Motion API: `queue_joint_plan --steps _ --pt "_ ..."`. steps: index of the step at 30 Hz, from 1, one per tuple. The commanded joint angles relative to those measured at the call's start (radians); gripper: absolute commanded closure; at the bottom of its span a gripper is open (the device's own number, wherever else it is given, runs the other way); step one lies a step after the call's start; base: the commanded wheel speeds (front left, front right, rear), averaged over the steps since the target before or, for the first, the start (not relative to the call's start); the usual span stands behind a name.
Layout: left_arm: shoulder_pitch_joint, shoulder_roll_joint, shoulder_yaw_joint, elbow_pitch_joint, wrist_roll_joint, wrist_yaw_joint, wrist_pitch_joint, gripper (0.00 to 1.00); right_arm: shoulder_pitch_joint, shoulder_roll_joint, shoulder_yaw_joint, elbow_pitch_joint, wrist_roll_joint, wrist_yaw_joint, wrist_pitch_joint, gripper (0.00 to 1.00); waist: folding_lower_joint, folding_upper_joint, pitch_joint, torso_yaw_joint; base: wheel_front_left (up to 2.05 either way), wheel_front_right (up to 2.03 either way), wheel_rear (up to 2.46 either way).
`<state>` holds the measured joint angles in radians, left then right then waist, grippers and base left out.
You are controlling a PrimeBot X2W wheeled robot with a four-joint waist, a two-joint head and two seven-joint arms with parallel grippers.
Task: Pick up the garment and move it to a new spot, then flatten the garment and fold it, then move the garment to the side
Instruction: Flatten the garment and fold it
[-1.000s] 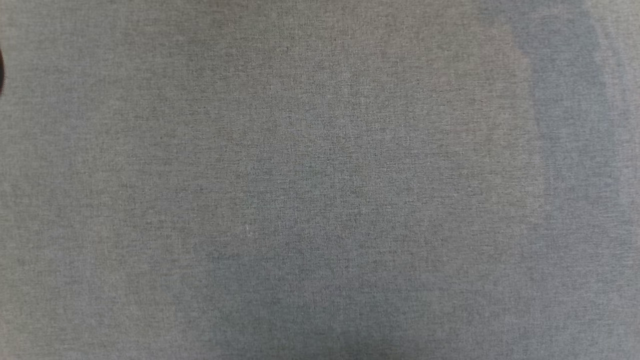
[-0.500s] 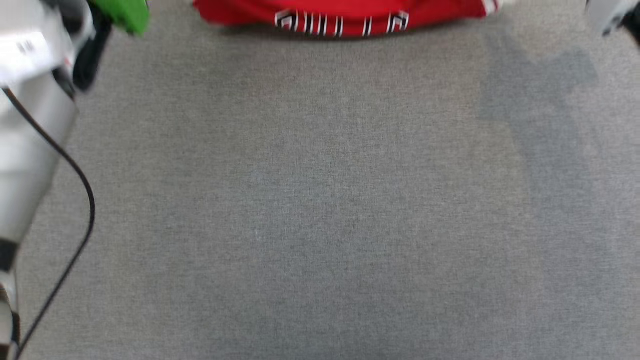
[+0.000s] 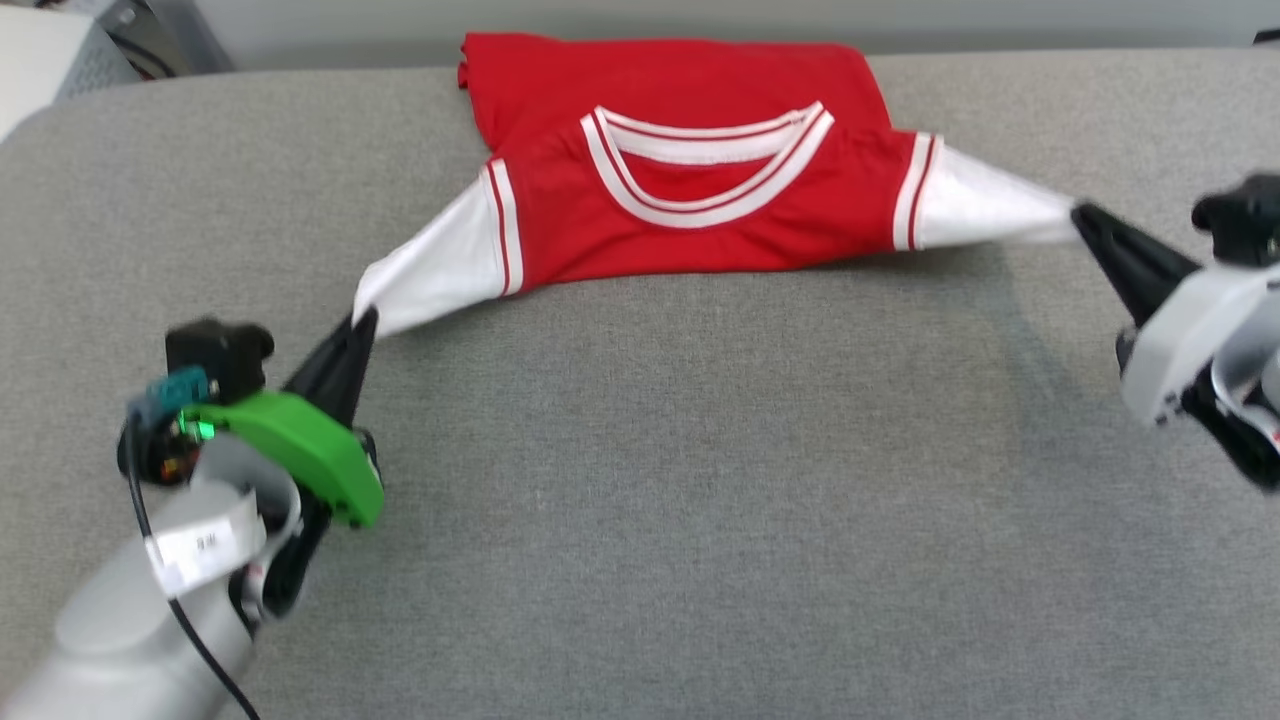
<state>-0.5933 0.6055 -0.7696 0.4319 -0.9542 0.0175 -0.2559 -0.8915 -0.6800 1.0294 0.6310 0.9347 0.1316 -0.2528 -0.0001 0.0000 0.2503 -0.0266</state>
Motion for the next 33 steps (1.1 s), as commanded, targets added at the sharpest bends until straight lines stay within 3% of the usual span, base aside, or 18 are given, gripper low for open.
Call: queue_joint_plan --steps 1,7,19,33 --pt "0.052 0.005 0.018 -0.023 -0.016 0.012 -0.005 1.00 0.050 -0.016 -0.010 -0.011 0.010 -0.001 -0.008 1.00 0.0001 0.0000 -0.054 0.012 0.00 0.00 0.00" --pt "0.262 0.011 0.083 -0.087 -0.013 0.060 -0.006 1.00 0.242 -0.059 -0.071 -0.046 0.020 -0.001 -0.009 1.00 0.0001 0.0000 -0.107 0.011 0.00 0.00 0.00" --pt "0.547 -0.014 0.192 -0.129 0.007 0.106 -0.006 1.00 0.604 -0.090 -0.167 -0.098 0.005 -0.001 0.003 1.00 0.0001 0.0000 -0.177 0.012 0.00 0.00 0.00" --pt "0.704 -0.054 0.264 -0.139 0.041 0.117 -0.006 1.00 0.897 -0.118 -0.328 -0.251 0.018 -0.001 0.190 1.00 0.0001 0.0000 -0.175 0.030 0.00 0.00 0.00"
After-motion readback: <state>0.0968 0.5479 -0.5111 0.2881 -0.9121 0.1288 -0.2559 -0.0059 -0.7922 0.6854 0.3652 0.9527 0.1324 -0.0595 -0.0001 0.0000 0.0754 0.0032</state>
